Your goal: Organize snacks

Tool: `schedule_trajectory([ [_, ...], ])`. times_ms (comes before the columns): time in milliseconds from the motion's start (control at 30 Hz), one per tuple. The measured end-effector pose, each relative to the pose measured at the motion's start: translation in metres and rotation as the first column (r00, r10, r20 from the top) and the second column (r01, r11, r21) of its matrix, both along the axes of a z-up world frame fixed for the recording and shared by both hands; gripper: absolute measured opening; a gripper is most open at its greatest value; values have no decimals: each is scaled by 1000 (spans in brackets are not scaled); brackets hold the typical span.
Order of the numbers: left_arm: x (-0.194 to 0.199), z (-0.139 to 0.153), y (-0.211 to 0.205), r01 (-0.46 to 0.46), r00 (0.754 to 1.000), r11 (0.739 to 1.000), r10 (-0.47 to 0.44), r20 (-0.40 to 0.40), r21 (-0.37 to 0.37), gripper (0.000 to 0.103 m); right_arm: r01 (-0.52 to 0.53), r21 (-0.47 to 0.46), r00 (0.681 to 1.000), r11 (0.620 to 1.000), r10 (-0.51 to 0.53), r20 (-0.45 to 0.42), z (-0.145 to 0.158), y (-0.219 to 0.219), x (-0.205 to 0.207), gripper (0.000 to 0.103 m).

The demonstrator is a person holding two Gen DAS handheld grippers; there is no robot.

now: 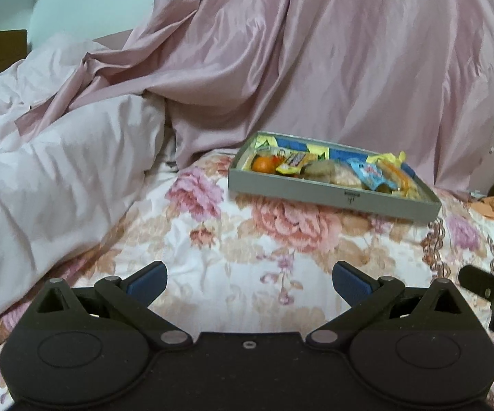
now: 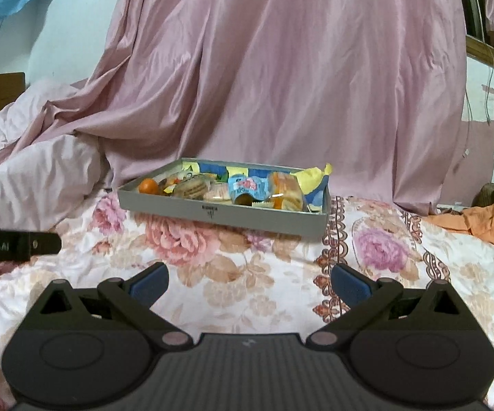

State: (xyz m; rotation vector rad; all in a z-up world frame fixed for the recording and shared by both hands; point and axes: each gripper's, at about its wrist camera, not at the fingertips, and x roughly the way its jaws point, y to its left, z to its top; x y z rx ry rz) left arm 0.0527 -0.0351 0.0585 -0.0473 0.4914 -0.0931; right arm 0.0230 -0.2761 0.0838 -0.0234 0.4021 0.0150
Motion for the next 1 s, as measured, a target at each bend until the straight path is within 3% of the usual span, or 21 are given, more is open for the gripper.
schedule_trajectory([
  [1000, -11, -18, 4, 12, 1000, 1000, -12, -17, 7, 102, 7, -7, 1000, 1000, -7, -11, -8, 5, -13, 103],
])
